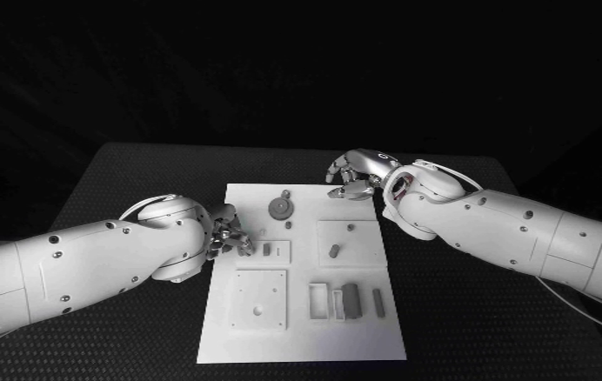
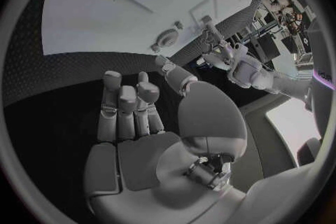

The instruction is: Assemble the parts on the task board

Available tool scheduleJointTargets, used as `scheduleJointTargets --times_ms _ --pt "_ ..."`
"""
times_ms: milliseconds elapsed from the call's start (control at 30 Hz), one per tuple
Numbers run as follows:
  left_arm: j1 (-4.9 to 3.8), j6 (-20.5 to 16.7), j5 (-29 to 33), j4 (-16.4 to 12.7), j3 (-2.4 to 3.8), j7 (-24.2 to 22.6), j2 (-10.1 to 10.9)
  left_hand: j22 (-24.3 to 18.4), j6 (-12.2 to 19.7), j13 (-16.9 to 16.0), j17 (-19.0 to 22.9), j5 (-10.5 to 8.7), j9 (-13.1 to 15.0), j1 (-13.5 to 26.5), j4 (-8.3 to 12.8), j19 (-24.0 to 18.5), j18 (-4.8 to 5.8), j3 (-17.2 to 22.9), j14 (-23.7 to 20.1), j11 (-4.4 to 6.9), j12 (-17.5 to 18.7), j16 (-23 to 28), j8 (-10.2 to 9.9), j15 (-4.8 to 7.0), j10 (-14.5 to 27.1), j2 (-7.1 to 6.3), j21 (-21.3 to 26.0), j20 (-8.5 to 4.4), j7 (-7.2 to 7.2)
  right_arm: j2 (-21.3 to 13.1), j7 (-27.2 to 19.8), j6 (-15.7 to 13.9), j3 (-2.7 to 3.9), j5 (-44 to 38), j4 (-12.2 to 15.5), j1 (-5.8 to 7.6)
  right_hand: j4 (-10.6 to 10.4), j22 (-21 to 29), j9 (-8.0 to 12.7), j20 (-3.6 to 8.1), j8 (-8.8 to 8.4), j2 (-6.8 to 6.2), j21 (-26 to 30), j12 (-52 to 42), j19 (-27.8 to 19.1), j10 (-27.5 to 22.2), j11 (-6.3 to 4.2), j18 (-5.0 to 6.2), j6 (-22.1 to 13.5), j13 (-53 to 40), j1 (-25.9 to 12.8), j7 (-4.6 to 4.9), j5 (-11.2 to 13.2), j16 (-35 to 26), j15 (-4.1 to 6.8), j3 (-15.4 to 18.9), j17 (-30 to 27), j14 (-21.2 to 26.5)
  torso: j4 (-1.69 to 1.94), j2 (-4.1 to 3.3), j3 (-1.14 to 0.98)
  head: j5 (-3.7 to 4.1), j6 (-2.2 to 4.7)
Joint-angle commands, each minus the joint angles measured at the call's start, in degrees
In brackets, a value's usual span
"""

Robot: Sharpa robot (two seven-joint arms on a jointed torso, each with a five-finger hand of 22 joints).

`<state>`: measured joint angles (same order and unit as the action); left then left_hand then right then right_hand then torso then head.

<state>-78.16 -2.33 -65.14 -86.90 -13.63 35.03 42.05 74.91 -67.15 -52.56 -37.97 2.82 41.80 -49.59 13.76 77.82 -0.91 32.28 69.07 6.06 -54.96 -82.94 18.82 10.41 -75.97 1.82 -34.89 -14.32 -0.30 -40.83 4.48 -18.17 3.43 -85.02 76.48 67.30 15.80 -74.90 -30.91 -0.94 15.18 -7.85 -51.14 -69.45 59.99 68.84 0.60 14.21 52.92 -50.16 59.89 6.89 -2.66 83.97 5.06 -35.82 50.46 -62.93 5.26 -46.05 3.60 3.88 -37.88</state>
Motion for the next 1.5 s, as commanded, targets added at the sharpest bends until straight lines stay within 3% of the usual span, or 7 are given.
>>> scheduleJointTargets --times_ms 33,300,1000,1100,1333,1500 --pt "0.18 -1.05 -1.43 -0.08 -0.05 -0.16 -0.1 1.27 -0.7 0.1 0.07 0.14 0.04 -0.18 -1.74 0.37 -0.24 2.67 1.12 0.21 -0.4 -0.29 2.8 1.52 -0.44 0.71 -0.36 -0.03 0.38 0.01 -0.1 0.45 0.01 -0.12 0.08 -0.02 -0.24 -0.58 0.06 -0.21 -0.23 -0.18 0.39 0.13 0.19 -0.25 0.1 0.79 -0.04 0.06 -0.43 0.3 -0.12 -0.27 0.26 -0.09 -0.1 0.04 -0.01 -0.02 -0.03 0.03 0.05" --pt "0.22 -2.16 -1.13 -0.07 -0.04 -0.83 -0.06 1.27 -0.75 0.14 0.08 0.1 -0.01 -0.1 -1.7 0.43 -0.25 2.69 1.19 0.23 -0.43 -0.32 2.84 1.55 -0.51 0.77 -0.43 -0.03 0.36 0.0 -0.05 0.5 0.01 -0.12 0.05 -0.02 -0.25 -0.58 0.06 -0.21 -0.24 -0.18 0.39 0.12 0.19 -0.25 0.1 0.79 -0.04 0.06 -0.44 0.3 -0.12 -0.27 0.26 -0.09 -0.1 0.04 -0.02 -0.04 -0.02 0.04 0.04" --pt "0.24 0.28 -1.03 0.28 -0.04 -0.66 -0.55 1.25 -0.66 0.26 0.16 0.06 -0.17 0.0 -1.42 0.36 -0.27 2.7 1.19 0.23 -0.43 -0.29 2.83 1.56 -0.5 0.35 -0.51 -0.01 0.37 -0.01 -0.07 0.7 0.01 -0.12 0.05 -0.02 -0.25 -0.59 0.05 -0.21 -0.26 -0.16 0.39 0.12 0.2 -0.24 0.11 0.79 -0.05 0.07 -0.45 0.31 -0.12 -0.26 0.26 -0.11 -0.1 0.04 -0.02 -0.04 -0.01 0.07 0.02" --pt "0.31 -0.16 -0.65 0.43 -0.04 -0.96 -0.58 1.22 -0.59 0.33 0.21 0.05 -0.26 0.18 -1.39 0.28 -0.26 2.62 1.14 0.19 -0.42 -0.25 2.81 1.53 -0.46 -0.13 -0.52 0.03 0.41 -0.01 -0.03 0.67 0.01 -0.12 0.06 -0.02 -0.25 -0.59 0.05 -0.21 -0.26 -0.17 0.39 0.12 0.19 -0.24 0.11 0.79 -0.05 0.07 -0.45 0.31 -0.12 -0.26 0.26 -0.11 -0.1 0.04 -0.02 -0.06 -0.02 0.1 0.0" --pt "0.42 -0.45 -0.31 0.52 -0.04 -1.16 -0.64 1.1 -0.58 0.56 0.38 0.02 -0.62 2.81 -3.43 0.22 -0.37 1.65 1.11 0.17 -0.47 -0.23 2.87 1.5 -0.41 -3.75 -0.5 0.06 0.42 -0.03 -0.06 0.72 0.01 -0.12 0.07 -0.02 -0.24 -0.59 0.06 -0.21 -0.27 -0.17 0.4 0.12 0.19 -0.25 0.11 0.79 -0.07 0.07 -0.43 0.31 -0.12 -0.27 0.25 -0.12 -0.1 0.04 0.03 -0.04 0.0 0.17 -0.04" --pt "0.44 -0.41 -0.31 0.55 -0.04 -1.1 -0.63 1.07 -0.6 0.66 0.45 0.01 -0.75 3.08 -4.02 0.28 -0.49 1.78 1.15 0.23 -0.53 -0.24 2.96 1.57 -0.43 -5.05 -0.51 -0.01 0.37 -0.03 -0.08 0.69 0.01 -0.12 0.05 -0.02 -0.23 -0.59 0.06 -0.21 -0.28 -0.18 0.4 0.13 0.18 -0.26 0.11 0.79 -0.08 0.07 -0.43 0.31 -0.12 -0.27 0.25 -0.12 -0.11 0.05 0.01 -0.03 -0.01 0.21 -0.04"
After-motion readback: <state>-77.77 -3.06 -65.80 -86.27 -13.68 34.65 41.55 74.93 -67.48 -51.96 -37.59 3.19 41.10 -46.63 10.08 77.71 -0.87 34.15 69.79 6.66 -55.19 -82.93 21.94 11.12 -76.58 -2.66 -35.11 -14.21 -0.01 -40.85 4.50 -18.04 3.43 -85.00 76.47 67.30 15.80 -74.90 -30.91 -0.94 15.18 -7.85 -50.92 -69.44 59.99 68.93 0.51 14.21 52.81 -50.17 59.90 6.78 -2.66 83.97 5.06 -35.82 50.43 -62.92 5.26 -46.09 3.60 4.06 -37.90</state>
